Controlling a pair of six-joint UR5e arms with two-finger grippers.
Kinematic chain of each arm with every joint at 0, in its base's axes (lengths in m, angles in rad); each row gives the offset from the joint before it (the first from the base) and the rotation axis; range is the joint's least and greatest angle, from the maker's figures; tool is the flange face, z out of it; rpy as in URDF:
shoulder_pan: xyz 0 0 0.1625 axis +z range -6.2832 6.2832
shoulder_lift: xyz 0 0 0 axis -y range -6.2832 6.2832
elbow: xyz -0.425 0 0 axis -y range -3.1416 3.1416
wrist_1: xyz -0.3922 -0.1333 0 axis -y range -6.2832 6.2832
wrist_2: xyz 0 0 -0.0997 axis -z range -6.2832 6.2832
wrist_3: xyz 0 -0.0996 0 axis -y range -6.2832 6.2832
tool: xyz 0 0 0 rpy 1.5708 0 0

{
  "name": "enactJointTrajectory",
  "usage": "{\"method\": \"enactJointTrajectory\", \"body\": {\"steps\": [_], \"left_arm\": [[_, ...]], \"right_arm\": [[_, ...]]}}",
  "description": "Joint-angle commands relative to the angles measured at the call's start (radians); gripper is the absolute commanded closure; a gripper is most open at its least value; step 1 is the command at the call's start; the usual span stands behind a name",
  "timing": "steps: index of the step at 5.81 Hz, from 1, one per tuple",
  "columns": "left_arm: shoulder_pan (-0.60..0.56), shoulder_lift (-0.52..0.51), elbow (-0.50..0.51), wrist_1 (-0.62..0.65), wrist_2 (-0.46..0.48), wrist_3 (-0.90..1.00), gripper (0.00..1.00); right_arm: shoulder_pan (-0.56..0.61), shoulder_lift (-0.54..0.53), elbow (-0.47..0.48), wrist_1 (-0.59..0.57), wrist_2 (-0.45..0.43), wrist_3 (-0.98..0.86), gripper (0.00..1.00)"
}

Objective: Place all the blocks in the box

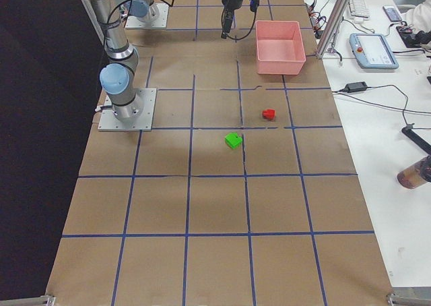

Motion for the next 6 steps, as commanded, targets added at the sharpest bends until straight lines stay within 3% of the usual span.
{"method": "enactJointTrajectory", "body": {"steps": [1, 4, 6], "left_arm": [[0.002, 0.001, -0.002, 0.002, 0.0, 0.002, 0.01], [0.005, -0.135, 0.072, 0.009, 0.002, -0.002, 0.01], [-0.003, -0.314, 0.224, 0.011, 0.0, -0.061, 0.01]], "right_arm": [[0.0, 0.0, 0.0, 0.0, 0.0, 0.0, 0.0], [0.0, 0.0, 0.0, 0.0, 0.0, 0.0, 0.0], [0.0, 0.002, 0.0, 0.0, 0.002, 0.0, 0.0]]}}
